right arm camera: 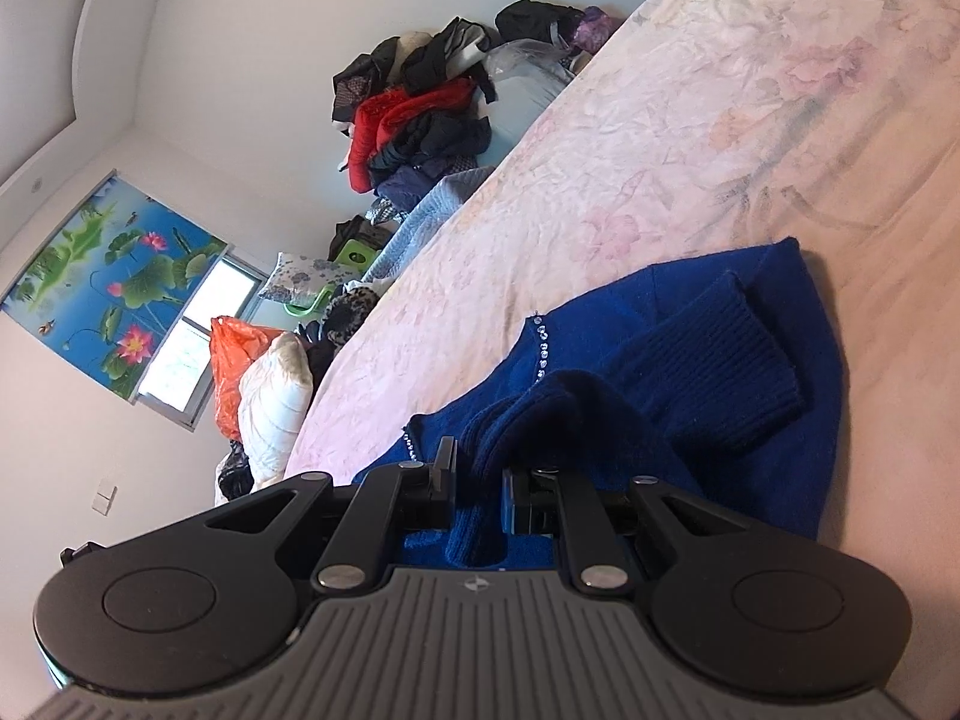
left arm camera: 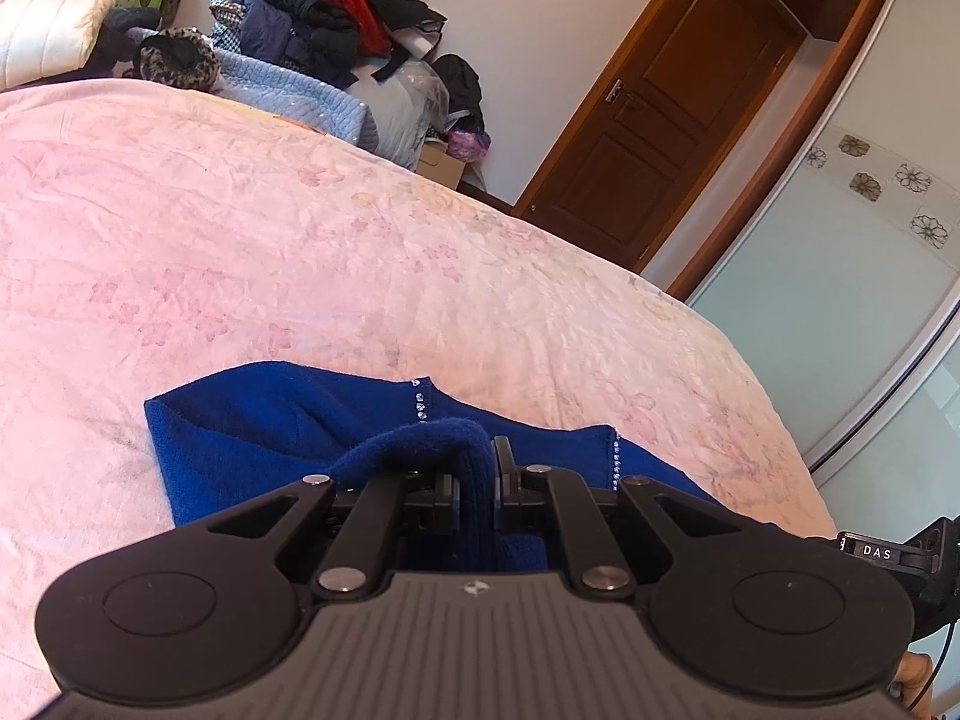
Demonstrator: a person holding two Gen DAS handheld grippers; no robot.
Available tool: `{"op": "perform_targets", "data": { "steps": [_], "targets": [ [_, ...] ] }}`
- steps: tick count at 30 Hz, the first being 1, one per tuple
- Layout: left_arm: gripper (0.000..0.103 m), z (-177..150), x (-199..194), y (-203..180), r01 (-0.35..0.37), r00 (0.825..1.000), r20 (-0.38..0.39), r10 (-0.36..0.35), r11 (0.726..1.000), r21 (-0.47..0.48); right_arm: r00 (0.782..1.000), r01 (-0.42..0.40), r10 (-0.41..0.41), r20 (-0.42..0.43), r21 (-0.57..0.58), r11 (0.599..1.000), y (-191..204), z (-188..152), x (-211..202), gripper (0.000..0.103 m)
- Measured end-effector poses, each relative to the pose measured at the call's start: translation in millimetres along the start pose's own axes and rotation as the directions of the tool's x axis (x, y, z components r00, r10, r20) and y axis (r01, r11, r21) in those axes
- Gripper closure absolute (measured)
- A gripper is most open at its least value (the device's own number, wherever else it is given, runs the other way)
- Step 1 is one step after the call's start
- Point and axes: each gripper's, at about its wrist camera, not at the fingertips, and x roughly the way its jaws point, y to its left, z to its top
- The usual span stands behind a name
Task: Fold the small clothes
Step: 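Lay the held hem down near the beaded collar with both grippers, then open both grippers to release the folded hem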
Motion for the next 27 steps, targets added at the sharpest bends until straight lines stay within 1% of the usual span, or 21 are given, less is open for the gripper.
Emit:
{"op": "perform_targets", "data": {
  "steps": [5,11,14,18,20,21,22,23,24,25,26,27],
  "targets": [
    [0.094,3.2,20.0,12.2,-0.008,0.999,-0.037,0.006,0.998,-0.055,1.0,0.012,-0.012,-0.003,0.017,1.0,-6.0,7.3,12.4,0.086],
    [0.094,4.4,39.4,28.8,-0.011,0.995,-0.098,-0.004,0.988,-0.153,0.999,0.032,-0.03,-0.029,0.067,0.997,-20.4,9.9,28.7,0.084],
    [0.093,6.7,44.2,35.6,-0.004,0.992,-0.121,-0.022,0.977,-0.211,0.999,0.029,-0.026,-0.037,0.085,0.996,-24.3,11.9,33.0,0.081],
    [0.091,7.5,47.5,48.4,0.016,0.988,-0.142,-0.062,0.953,-0.303,0.999,0.022,-0.017,-0.041,0.117,0.993,-28.9,17.4,37.5,0.077],
    [0.086,7.5,47.2,56.5,0.041,0.985,-0.142,-0.098,0.931,-0.362,0.999,0.022,-0.018,-0.038,0.126,0.992,-30.8,20.7,39.9,0.071],
    [0.078,7.4,46.6,60.0,0.053,0.984,-0.139,-0.115,0.921,-0.387,0.999,0.02,-0.015,-0.036,0.13,0.991,-31.3,21.3,40.6,0.064],
    [0.067,7.5,45.5,63.9,0.064,0.982,-0.133,-0.131,0.907,-0.417,0.999,0.013,-0.009,-0.031,0.136,0.991,-31.9,21.8,41.2,0.06],
    [0.062,7.8,44.2,66.6,0.072,0.982,-0.126,-0.141,0.896,-0.438,1.0,0.006,-0.003,-0.022,0.144,0.99,-32.3,22.0,40.7,0.058],
    [0.055,8.3,42.9,68.3,0.078,0.982,-0.117,-0.145,0.889,-0.452,1.0,-0.001,0.003,-0.014,0.149,0.989,-33.0,22.9,40.5,0.056],
    [0.053,9.9,41.7,68.8,0.08,0.983,-0.109,-0.145,0.885,-0.459,1.0,-0.006,0.007,-0.007,0.152,0.988,-33.1,23.5,40.7,0.054],
    [0.053,11.7,40.1,68.1,0.074,0.985,-0.105,-0.136,0.887,-0.456,1.0,-0.005,0.006,-0.001,0.154,0.988,-33.9,24.8,40.2,0.054],
    [0.053,13.0,38.8,67.0,0.066,0.987,-0.101,-0.124,0.892,-0.448,1.0,-0.003,0.003,0.005,0.152,0.988,-35.0,26.1,40.3,0.05]
  ]
}}
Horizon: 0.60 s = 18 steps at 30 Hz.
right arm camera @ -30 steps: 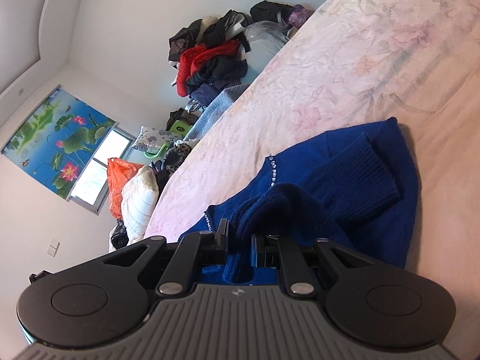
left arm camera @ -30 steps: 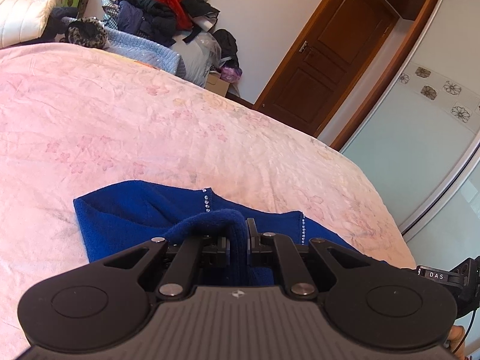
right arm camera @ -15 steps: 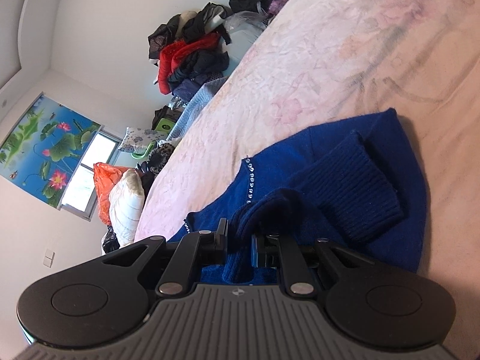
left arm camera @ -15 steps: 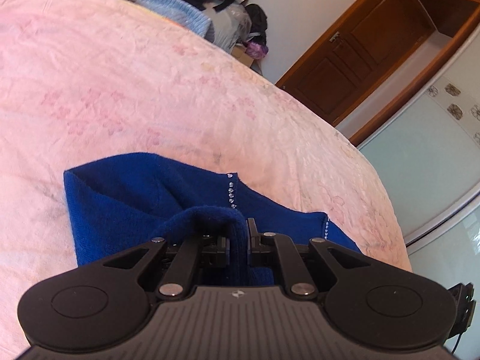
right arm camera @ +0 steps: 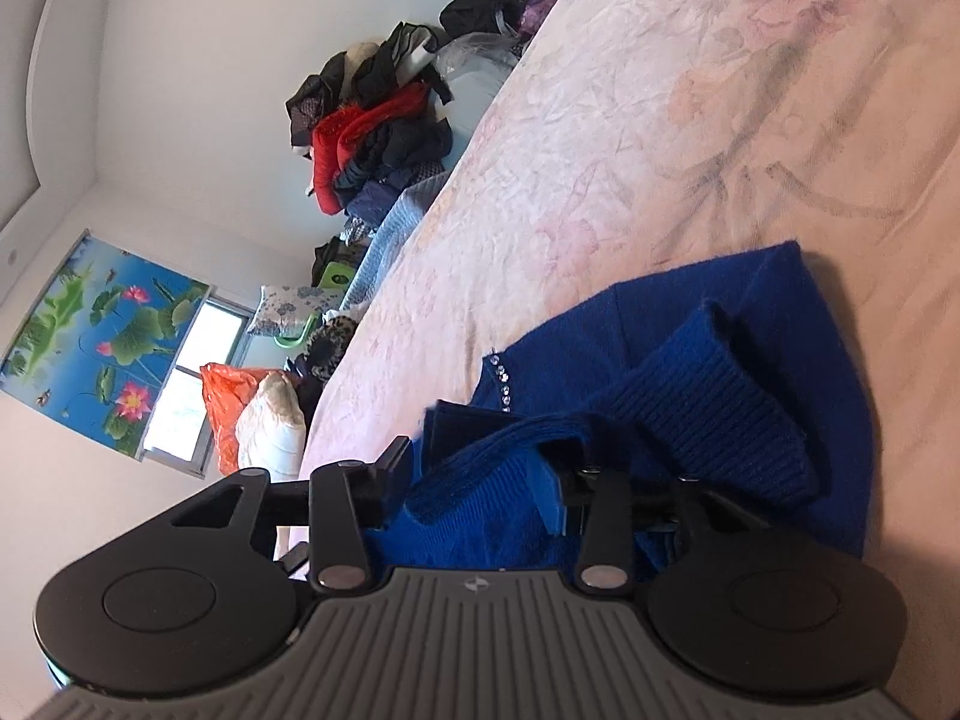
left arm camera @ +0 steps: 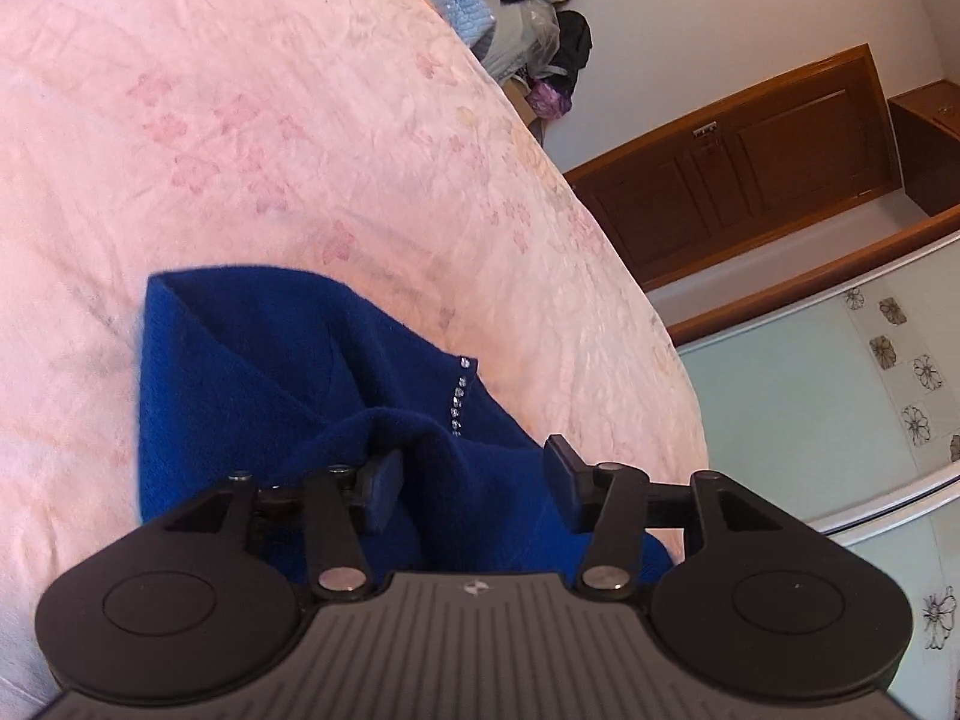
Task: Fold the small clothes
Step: 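Open both grippers to release the folded hem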
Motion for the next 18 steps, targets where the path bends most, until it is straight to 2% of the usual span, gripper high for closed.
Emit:
{"op": "perform_targets", "data": {
  "steps": [3,6,9,11,14,18],
  "targets": [
    [0.053,1.1,-6.4,-5.6,-0.043,0.998,0.054,0.042,0.999,0.03,0.999,0.011,-0.011,0.031,-0.005,1.0,-1.3,4.2,-1.1,0.046],
    [0.052,0.7,-18.8,-10.3,-0.099,0.985,0.146,0.091,0.994,0.051,0.995,0.053,-0.053,0.085,-0.003,0.999,-5.3,11.4,-3.6,0.046],
    [0.043,-0.1,-29.1,-17.2,-0.138,0.971,0.208,0.115,0.985,0.099,0.967,0.162,-0.148,0.208,-0.051,0.986,-0.1,12.7,-14.7,0.046],
    [0.043,-1.9,-30.0,-24.6,-0.13,0.976,0.196,0.099,0.98,0.153,0.962,0.173,-0.151,0.228,-0.079,0.982,4.0,10.7,-17.6,0.042],
    [0.043,-11.0,-24.1,-40.6,-0.092,0.989,0.14,0.057,0.961,0.261,0.982,0.129,-0.106,0.153,-0.145,0.981,12.6,5.7,-9.5,0.04],
    [0.043,-35.3,-9.3,-60.7,-0.045,0.999,0.038,0.032,0.904,0.426,0.992,0.118,-0.106,0.067,-0.2,0.973,20.6,0.2,7.3,0.038]
  ]
}}
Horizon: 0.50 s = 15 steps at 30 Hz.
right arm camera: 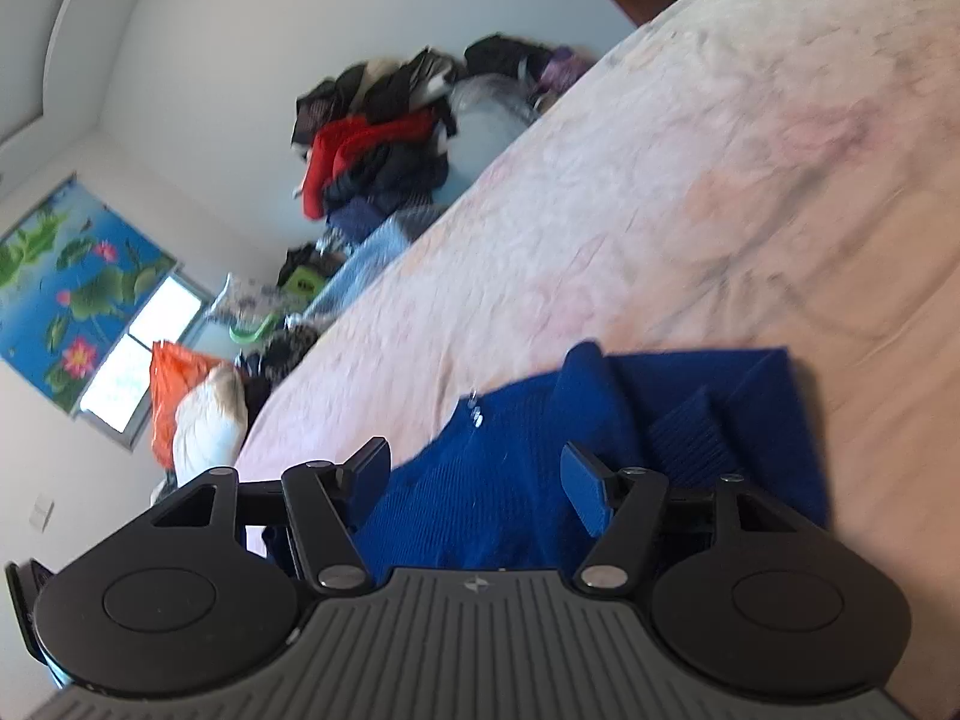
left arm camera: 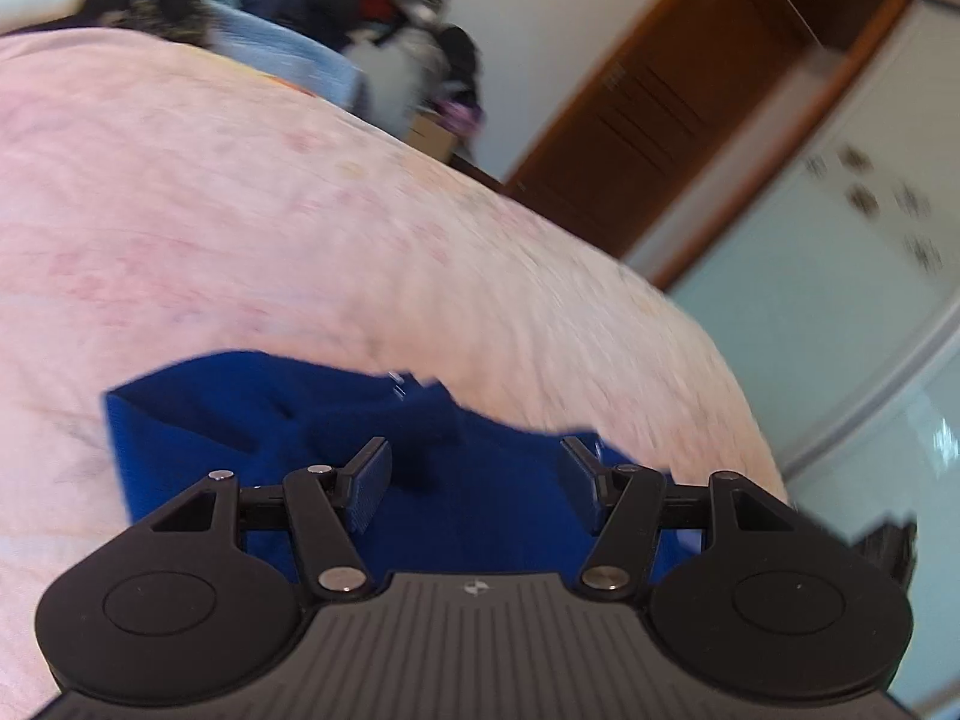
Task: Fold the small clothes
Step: 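Open both grippers to release the folded hem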
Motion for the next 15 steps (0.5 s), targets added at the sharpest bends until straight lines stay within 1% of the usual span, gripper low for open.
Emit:
{"op": "perform_targets", "data": {
  "steps": [1,3,4,5,7,8,9,10,12,13,14,15],
  "targets": [
    [0.043,-3.7,3.5,-6.1,0.019,1.0,-0.025,-0.018,0.999,0.04,1.0,0.007,-0.007,-0.01,-0.001,1.0,0.5,-1.0,2.4,0.038],
    [0.043,-9.5,15.2,-16.9,0.066,0.993,-0.101,-0.054,0.991,0.117,0.999,0.032,-0.032,-0.011,0.0,0.999,-1.2,-2.0,4.5,0.038],
    [0.043,-12.0,21.4,-20.5,0.068,0.992,-0.119,-0.052,0.988,0.137,0.999,0.038,-0.038,-0.006,0.005,0.999,-3.3,-1.3,4.9,0.038],
    [0.043,-14.6,27.0,-22.0,0.047,0.994,-0.103,-0.032,0.988,0.147,0.999,0.038,-0.038,0.001,0.017,0.999,-5.7,-0.5,3.0,0.038],
    [0.043,-12.3,40.2,-19.2,-0.018,0.997,-0.07,0.028,0.989,0.147,1.0,0.027,-0.027,0.005,0.042,0.999,-11.7,0.2,1.4,0.038],
    [0.043,-8.8,46.5,-14.5,-0.078,0.995,-0.047,0.084,0.989,0.125,1.0,0.023,-0.023,0.005,0.048,0.999,-13.9,-1.4,0.0,0.038],
    [0.043,-4.3,50.2,-6.5,-0.159,0.986,-0.023,0.162,0.983,0.092,1.0,0.024,-0.025,0.006,0.043,0.999,-13.5,-1.8,0.4,0.037],
    [0.043,1.0,52.4,1.0,-0.23,0.973,-0.002,0.231,0.971,0.061,1.0,0.029,-0.03,0.005,0.032,0.999,-11.9,-2.4,1.2,0.037],
    [0.043,9.3,46.6,15.9,-0.324,0.945,0.057,0.323,0.946,0.009,0.999,0.043,-0.043,0.006,0.004,0.999,-8.5,-3.8,1.5,0.037],
    [0.043,11.8,37.7,22.9,-0.362,0.928,0.085,0.363,0.932,-0.021,0.999,0.052,-0.052,0.007,-0.01,0.999,-6.8,-4.6,1.0,0.038],
    [0.043,13.3,27.6,28.4,-0.379,0.918,0.104,0.382,0.924,-0.044,0.998,0.062,-0.062,0.011,-0.026,0.998,-5.1,-5.3,0.0,0.038],
    [0.043,13.9,16.6,33.4,-0.379,0.916,0.115,0.383,0.924,-0.059,0.997,0.075,-0.075,0.017,-0.041,0.996,-3.0,-5.8,-1.6,0.038]
  ]
}}
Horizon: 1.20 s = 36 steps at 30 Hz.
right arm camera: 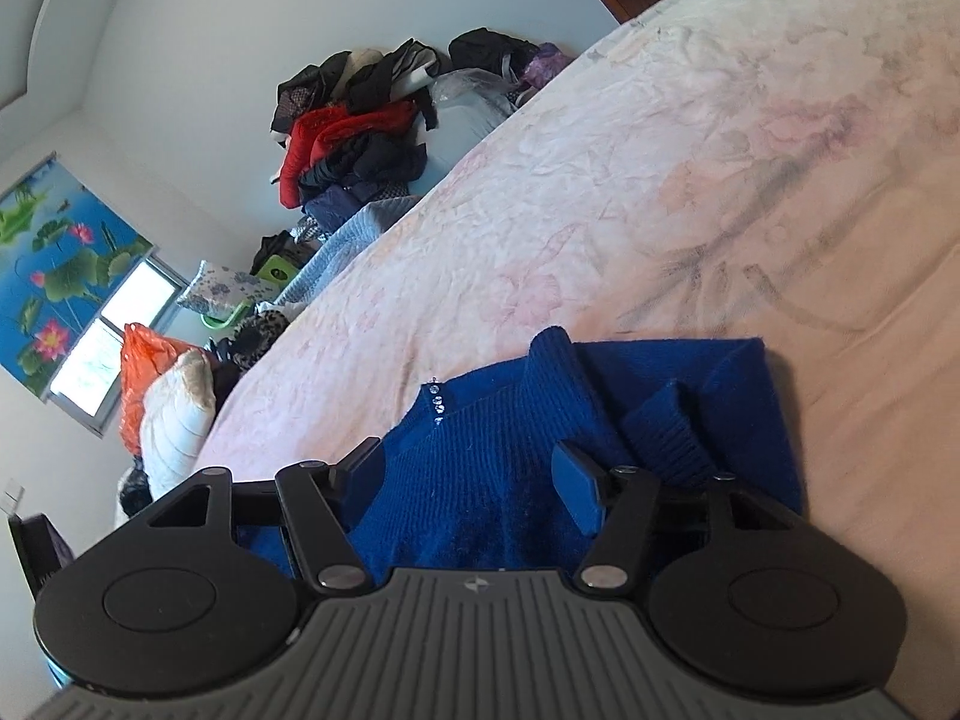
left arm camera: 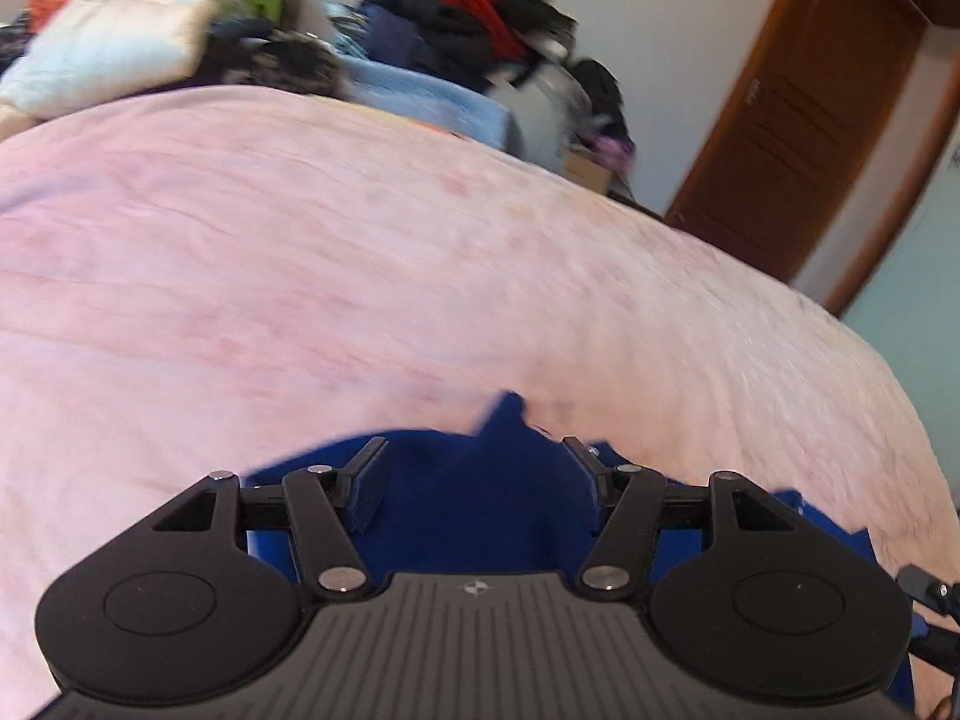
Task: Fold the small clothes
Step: 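Open both grippers to release the folded hem, then raise both open grippers away from the folded sweater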
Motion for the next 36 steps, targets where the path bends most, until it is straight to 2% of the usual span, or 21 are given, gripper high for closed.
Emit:
{"op": "perform_targets", "data": {
  "steps": [2,4,6,8,10,12,13,15,17,20,23,26,30,33,36],
  "targets": [
    [0.042,0.5,-16.4,14.7,0.015,1.0,0.005,-0.015,1.0,-0.023,0.999,0.025,-0.024,0.024,-0.027,0.999,4.2,-1.2,-6.3,0.036],
    [0.039,-3.6,-31.2,22.9,0.061,0.998,0.005,-0.061,0.998,-0.023,0.998,0.044,-0.041,0.049,-0.067,0.997,11.2,-3.1,-14.1,0.032],
    [0.034,-10.7,-40.3,22.5,0.106,0.994,-0.012,-0.106,0.994,0.01,0.998,0.029,-0.022,0.055,-0.123,0.992,19.8,-8.0,-20.2,0.027],
    [0.034,-21.2,-41.2,16.4,0.113,0.993,-0.043,-0.11,0.991,0.071,1.0,-0.003,0.006,0.019,-0.16,0.987,25.4,-13.6,-20.8,0.024],
    [0.034,-30.3,-34.6,10.7,0.049,0.997,-0.061,-0.041,0.989,0.142,1.0,-0.007,0.003,-0.023,-0.183,0.983,26.1,-17.5,-16.3,0.024],
    [0.035,-39.5,-33.0,12.0,-0.069,0.996,-0.043,0.078,0.983,0.168,0.997,0.07,-0.075,-0.019,-0.206,0.976,24.6,-20.3,-12.6,0.026],
    [0.035,-41.6,-35.0,14.2,-0.083,0.995,-0.038,0.09,0.983,0.165,0.994,0.102,-0.105,-0.001,-0.208,0.973,22.7,-20.1,-13.3,0.029],
    [0.035,-45.3,-42.9,17.9,-0.067,0.996,-0.042,0.074,0.988,0.139,0.994,0.109,-0.107,0.021,-0.18,0.978,20.9,-19.2,-21.1,0.026],
    [0.034,-51.6,-51.1,14.5,-0.056,0.997,-0.045,0.063,0.988,0.141,0.992,0.123,-0.115,0.049,-0.204,0.971,26.4,-22.2,-30.9,0.024],
    [0.034,-63.7,-55.9,0.9,-0.103,0.993,-0.037,0.111,0.977,0.188,0.991,0.129,-0.115,0.067,-0.277,0.952,38.2,-33.3,-41.9,0.022],
    [0.034,-75.7,-58.9,-12.5,-0.13,0.99,-0.02,0.138,0.967,0.221,0.993,0.116,-0.11,0.037,-0.326,0.938,46.2,-46.7,-44.9,0.021],
    [0.031,-89.9,-58.0,-24.6,-0.149,0.987,-0.011,0.158,0.954,0.259,0.988,0.153,-0.148,0.042,-0.385,0.91,55.4,-61.4,-48.0,0.021],
    [0.027,-107.3,-56.5,-36.7,-0.195,0.98,0.027,0.197,0.928,0.316,0.982,0.184,-0.184,0.044,-0.464,0.867,62.4,-80.2,-51.5,0.009],
    [0.024,-114.9,-58.0,-40.4,-0.217,0.976,0.05,0.213,0.916,0.336,0.97,0.231,-0.235,0.057,-0.51,0.829,61.0,-91.1,-50.6,0.007],
    [0.023,-119.4,-58.6,-41.4,-0.226,0.974,0.059,0.22,0.908,0.352,0.965,0.248,-0.255,0.062,-0.53,0.811,57.5,-97.9,-51.6,0.002]
  ]
}}
